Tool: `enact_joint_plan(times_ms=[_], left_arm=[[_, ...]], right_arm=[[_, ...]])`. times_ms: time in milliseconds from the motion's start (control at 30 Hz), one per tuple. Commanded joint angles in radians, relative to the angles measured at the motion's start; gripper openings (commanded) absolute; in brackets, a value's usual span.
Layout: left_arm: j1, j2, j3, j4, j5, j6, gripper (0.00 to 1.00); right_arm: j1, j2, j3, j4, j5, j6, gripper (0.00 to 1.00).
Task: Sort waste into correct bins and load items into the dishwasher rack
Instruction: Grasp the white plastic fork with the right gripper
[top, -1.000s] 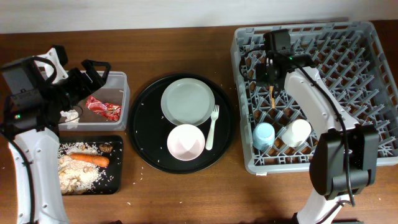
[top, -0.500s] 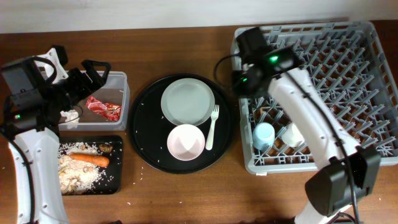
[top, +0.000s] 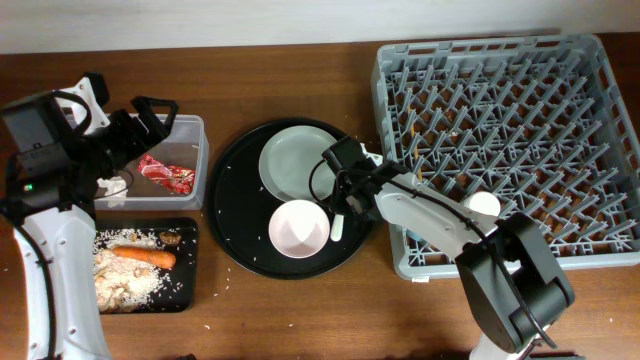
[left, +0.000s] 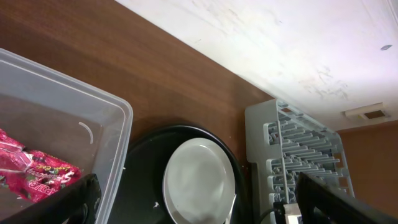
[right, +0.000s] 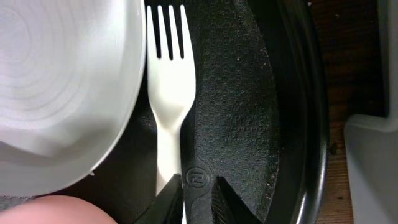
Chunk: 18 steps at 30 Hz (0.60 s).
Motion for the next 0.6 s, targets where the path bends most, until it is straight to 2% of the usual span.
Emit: enact_joint_plan(times_ms=[0, 167, 367, 400, 567], left_arm=[[0.002, -0.008, 0.003, 0.002, 0.000, -0.006, 0.99], [0.002, -0.008, 0.003, 0.002, 0.000, -0.006, 0.99], [0.002, -0.008, 0.003, 0.002, 0.000, -0.006, 0.99], [0.002, -0.008, 0.003, 0.002, 0.000, -0.006, 0.99], [0.002, -0.008, 0.003, 0.002, 0.000, -0.006, 0.99]], right_arm=[[0.013, 0.006, -0.006, 0.023, 0.020, 0.025, 0.22], [0.080, 0.035, -0.009, 0.086, 0.072, 0.024, 0.24], [0.083, 0.052, -0.009, 0.085, 0.168, 0.024, 0.25], [0.083, 0.052, -0.009, 0.085, 0.179, 0.024, 0.28], [0.083, 0.073, -0.009, 0.090, 0.178, 0.024, 0.29]])
